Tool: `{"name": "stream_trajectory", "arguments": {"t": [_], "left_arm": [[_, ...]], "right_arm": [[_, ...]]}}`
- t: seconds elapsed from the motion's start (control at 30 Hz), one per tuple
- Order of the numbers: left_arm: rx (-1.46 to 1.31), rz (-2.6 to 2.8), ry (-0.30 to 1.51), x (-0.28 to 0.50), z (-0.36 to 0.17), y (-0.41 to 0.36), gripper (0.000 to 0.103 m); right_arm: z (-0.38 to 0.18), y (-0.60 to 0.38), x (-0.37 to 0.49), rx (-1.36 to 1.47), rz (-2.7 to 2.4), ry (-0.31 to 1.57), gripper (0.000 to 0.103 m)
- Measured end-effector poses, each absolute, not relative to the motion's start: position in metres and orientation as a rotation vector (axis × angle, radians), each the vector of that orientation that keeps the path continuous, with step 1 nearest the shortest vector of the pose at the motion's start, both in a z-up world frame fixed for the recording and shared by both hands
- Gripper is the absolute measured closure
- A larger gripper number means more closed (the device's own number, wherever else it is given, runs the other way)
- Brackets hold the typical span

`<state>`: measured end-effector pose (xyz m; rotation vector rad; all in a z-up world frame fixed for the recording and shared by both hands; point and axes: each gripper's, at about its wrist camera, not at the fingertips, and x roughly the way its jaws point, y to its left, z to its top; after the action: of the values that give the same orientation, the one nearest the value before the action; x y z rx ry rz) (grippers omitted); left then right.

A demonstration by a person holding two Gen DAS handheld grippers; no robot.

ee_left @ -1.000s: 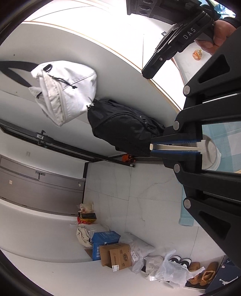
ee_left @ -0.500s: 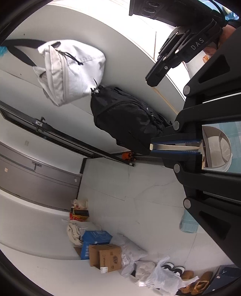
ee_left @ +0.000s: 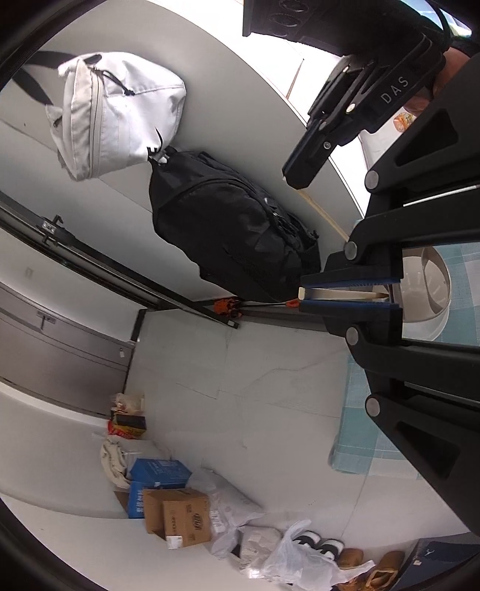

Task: Organize utensils
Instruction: 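Open both grippers to drop the chopsticks into the holder, then withdraw both grippers from the holder back toward the chopstick bundle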

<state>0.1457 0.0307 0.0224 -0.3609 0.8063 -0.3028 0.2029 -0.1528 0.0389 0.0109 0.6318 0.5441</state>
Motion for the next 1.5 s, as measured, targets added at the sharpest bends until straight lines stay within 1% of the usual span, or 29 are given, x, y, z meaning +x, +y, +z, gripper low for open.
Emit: {"name": "stream_trajectory", "arguments": {"t": [0.13,0.2,0.27,0.3,0.37,0.4,0.43,0.47,0.5,0.53,0.63,0.7,0.73,0.83,0.93,1.0,1.23,1.3,1.33,1.5], "left_arm": [[-0.405,-0.299,0.878,0.152,0.016,0.038,0.100],[-0.407,-0.297,0.883,0.151,0.015,0.040,0.091],[-0.407,-0.284,0.872,0.148,0.019,0.043,0.075],[-0.409,-0.285,0.860,0.145,0.021,0.044,0.073],[-0.402,-0.277,0.846,0.141,0.023,0.046,0.062],[-0.396,-0.272,0.840,0.139,0.025,0.046,0.060],[-0.392,-0.264,0.833,0.138,0.026,0.047,0.059],[-0.387,-0.252,0.828,0.137,0.027,0.048,0.058],[-0.382,-0.239,0.827,0.135,0.028,0.048,0.058],[-0.379,-0.231,0.828,0.135,0.028,0.049,0.058],[-0.370,-0.216,0.835,0.132,0.029,0.051,0.057],[-0.362,-0.205,0.828,0.128,0.031,0.051,0.057],[-0.356,-0.200,0.823,0.125,0.032,0.051,0.057],[-0.340,-0.186,0.817,0.117,0.037,0.052,0.057],[-0.332,-0.180,0.810,0.109,0.040,0.053,0.057],[-0.324,-0.176,0.802,0.103,0.043,0.053,0.057],[-0.302,-0.173,0.778,0.083,0.049,0.050,0.056],[-0.293,-0.168,0.770,0.077,0.050,0.049,0.048],[-0.290,-0.165,0.766,0.074,0.050,0.049,0.041],[-0.282,-0.143,0.731,0.058,0.048,0.049,0.040]], "right_arm": [[0.021,-0.157,0.215,0.144,0.609,0.714,0.095],[0.013,-0.158,0.218,0.195,0.622,0.748,0.094],[0.009,-0.162,0.219,0.232,0.624,0.762,0.089],[0.009,-0.164,0.218,0.244,0.622,0.762,0.087],[0.010,-0.169,0.213,0.256,0.614,0.748,0.085],[0.012,-0.171,0.211,0.255,0.603,0.740,0.085],[0.013,-0.173,0.208,0.256,0.596,0.734,0.079],[0.014,-0.176,0.205,0.263,0.588,0.726,0.070],[0.015,-0.178,0.202,0.269,0.583,0.719,0.065],[0.016,-0.180,0.199,0.275,0.579,0.713,0.057],[0.019,-0.183,0.188,0.273,0.575,0.696,0.056],[0.022,-0.183,0.183,0.271,0.571,0.687,0.052],[0.024,-0.184,0.180,0.272,0.572,0.683,0.047],[0.028,-0.183,0.170,0.274,0.571,0.668,0.043],[0.032,-0.183,0.159,0.275,0.569,0.657,0.035],[0.034,-0.183,0.152,0.271,0.571,0.648,0.034],[0.040,-0.178,0.126,0.245,0.573,0.616,0.023],[0.040,-0.177,0.117,0.236,0.568,0.604,0.020],[0.040,-0.177,0.113,0.234,0.569,0.600,0.020],[0.035,-0.175,0.098,0.218,0.566,0.597,0.018]]}}
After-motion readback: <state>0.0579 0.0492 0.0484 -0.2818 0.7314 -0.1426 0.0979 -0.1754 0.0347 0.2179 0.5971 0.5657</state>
